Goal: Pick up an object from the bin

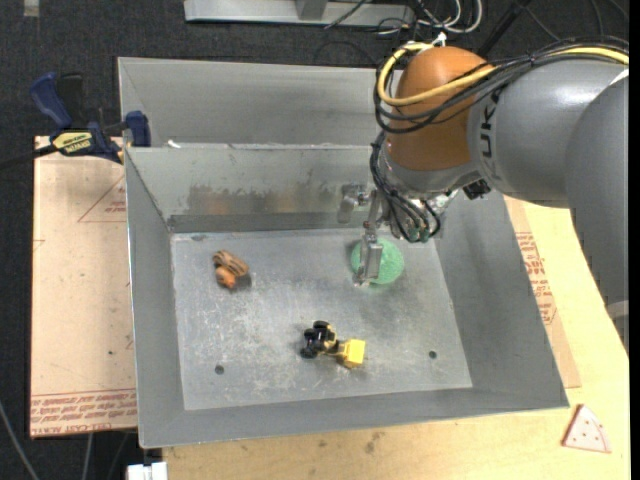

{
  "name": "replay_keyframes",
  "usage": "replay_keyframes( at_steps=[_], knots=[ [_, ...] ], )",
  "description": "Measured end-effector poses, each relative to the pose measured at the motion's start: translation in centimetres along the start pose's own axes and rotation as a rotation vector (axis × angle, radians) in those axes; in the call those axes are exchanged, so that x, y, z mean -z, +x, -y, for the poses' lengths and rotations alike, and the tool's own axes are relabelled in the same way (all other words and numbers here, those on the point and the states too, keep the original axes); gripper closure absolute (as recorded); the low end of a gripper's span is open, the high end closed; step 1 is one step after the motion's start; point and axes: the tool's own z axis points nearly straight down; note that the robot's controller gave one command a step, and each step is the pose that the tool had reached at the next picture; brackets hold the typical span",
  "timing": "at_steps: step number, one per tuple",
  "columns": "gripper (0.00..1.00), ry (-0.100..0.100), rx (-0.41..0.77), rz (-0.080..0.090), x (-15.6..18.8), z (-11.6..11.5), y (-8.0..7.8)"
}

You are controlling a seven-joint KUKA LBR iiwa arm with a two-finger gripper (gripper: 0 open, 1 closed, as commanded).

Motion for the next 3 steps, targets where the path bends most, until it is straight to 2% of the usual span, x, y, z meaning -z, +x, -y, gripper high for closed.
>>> replay_keyframes(
  at_steps=[1, 2, 3],
  knots=[
    [0.0, 0.0, 0.0, 0.006, 0.5, 0.0, -0.1],
    [0.0, 0.0, 0.069, 0.011, -4.7, 5.8, 3.6],
    [1.0, 0.0, 0.01, 0.009, -6.2, 4.3, -0.6]
  ],
)
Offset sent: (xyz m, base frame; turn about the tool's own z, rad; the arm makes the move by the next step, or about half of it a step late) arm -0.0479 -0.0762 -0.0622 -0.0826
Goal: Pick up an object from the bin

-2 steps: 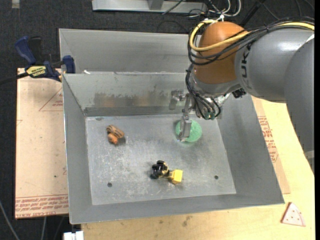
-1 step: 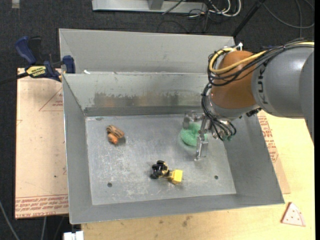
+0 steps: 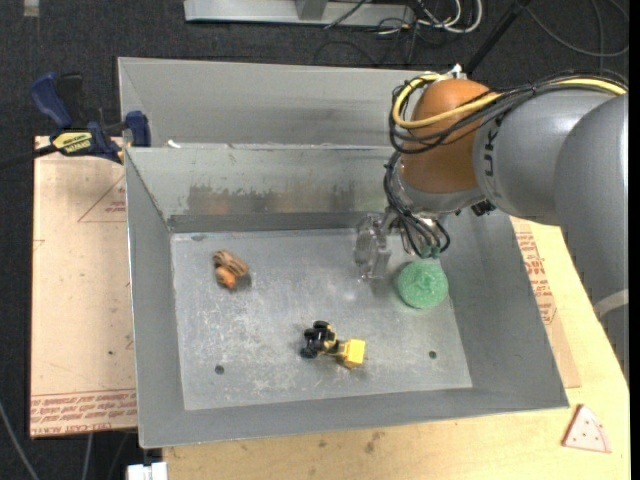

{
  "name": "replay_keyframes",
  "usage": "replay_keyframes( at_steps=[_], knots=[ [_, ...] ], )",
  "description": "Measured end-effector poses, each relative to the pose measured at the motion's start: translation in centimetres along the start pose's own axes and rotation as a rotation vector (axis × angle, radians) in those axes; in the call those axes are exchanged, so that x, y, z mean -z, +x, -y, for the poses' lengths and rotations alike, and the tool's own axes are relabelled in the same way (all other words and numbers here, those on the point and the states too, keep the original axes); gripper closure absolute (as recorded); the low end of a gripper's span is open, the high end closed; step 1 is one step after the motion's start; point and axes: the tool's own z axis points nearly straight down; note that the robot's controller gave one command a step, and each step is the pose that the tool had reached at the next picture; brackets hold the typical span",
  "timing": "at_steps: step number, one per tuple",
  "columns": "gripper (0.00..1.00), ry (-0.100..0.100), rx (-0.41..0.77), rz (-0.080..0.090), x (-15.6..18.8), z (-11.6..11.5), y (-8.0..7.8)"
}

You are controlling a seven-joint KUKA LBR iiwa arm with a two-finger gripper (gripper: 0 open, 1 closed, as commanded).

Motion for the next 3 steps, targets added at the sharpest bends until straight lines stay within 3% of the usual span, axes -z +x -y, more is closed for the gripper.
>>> replay_keyframes(
  at_steps=[1, 2, 3],
  knots=[
    [0.0, 0.0, -0.001, 0.0, 0.0, 0.0, 0.0],
    [0.0, 0.0, -0.001, 0.0, 0.0, 0.0, 0.0],
    [0.0, 0.001, 0.118, 0.0, 0.0, -0.1, 1.7]
  ],
)
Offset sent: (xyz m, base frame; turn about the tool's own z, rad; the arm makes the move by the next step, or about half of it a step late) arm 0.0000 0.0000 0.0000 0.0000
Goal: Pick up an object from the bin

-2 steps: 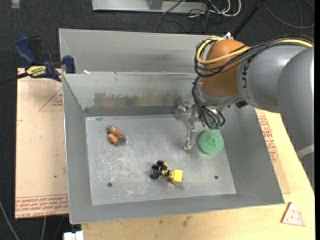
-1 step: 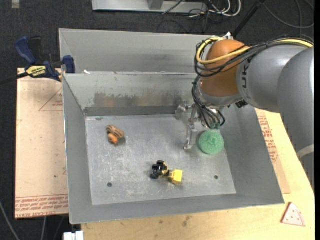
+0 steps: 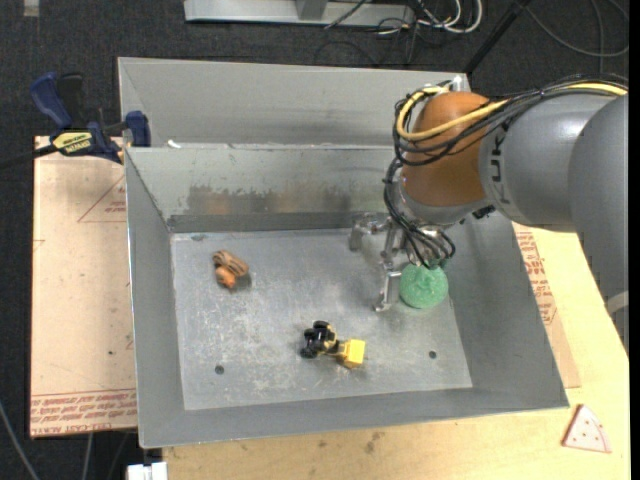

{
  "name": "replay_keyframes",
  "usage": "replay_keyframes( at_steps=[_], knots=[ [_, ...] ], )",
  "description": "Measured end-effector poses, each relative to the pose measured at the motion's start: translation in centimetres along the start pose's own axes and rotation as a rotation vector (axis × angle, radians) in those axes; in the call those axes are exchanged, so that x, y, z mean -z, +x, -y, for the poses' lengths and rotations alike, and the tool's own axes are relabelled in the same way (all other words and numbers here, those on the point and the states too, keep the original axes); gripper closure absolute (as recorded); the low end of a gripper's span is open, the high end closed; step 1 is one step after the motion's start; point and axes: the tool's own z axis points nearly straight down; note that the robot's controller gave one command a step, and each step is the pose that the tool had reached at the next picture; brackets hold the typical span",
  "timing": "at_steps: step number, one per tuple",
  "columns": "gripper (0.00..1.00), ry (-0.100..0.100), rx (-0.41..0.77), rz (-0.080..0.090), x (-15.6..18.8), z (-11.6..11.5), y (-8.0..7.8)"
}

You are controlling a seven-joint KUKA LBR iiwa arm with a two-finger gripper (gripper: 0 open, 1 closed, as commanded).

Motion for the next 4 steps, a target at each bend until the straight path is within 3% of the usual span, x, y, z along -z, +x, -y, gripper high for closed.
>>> replay_keyframes(
  at_steps=[1, 2, 3, 4],
  knots=[
    [0.0, 0.0, 0.147, -0.003, 0.0, -2.6, 1.3],
    [0.0, -0.001, 0.008, -0.003, 0.0, -5.3, 2.1],
    [0.0, -0.001, 0.275, -0.003, 0.0, -7.7, 2.9],
    [0.0, -0.002, 0.403, -0.003, 0.0, -8.4, 4.4]
  ],
)
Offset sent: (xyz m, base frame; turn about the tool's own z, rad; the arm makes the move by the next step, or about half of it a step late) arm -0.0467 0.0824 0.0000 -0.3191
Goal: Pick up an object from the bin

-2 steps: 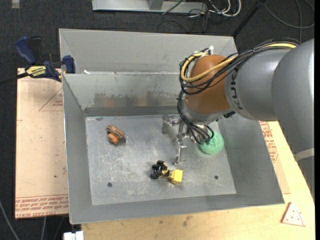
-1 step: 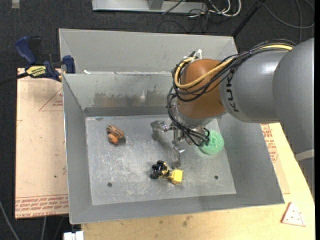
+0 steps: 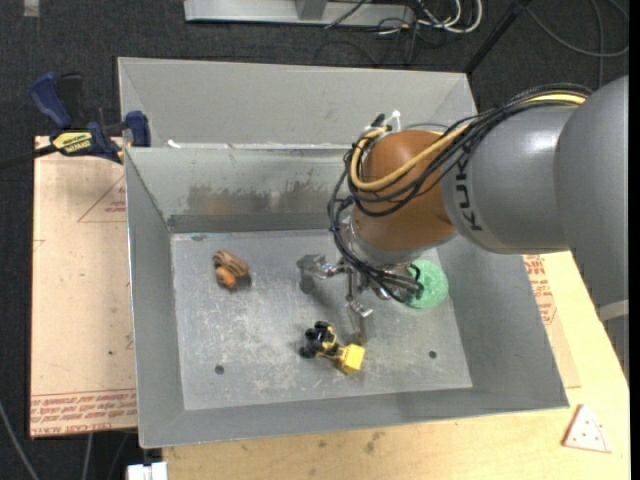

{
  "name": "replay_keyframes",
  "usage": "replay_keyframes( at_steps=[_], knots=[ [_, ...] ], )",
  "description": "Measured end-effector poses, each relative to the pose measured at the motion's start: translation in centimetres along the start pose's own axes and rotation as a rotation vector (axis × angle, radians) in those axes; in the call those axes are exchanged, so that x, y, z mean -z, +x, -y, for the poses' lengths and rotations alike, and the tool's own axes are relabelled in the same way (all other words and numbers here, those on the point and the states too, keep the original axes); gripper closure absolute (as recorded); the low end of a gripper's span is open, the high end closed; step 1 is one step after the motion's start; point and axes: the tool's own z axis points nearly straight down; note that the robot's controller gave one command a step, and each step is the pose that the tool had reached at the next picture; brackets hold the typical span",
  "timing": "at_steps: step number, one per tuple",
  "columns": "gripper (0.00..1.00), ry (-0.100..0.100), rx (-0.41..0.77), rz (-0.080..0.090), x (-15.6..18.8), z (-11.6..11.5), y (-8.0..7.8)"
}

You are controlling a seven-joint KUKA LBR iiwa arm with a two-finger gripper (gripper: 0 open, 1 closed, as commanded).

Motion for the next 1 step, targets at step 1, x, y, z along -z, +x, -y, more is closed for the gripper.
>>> replay_keyframes(
  at_steps=[1],
  knots=[
    [0.0, 0.0, -0.132, -0.001, -0.04, -0.92, 0.26]
  ],
)
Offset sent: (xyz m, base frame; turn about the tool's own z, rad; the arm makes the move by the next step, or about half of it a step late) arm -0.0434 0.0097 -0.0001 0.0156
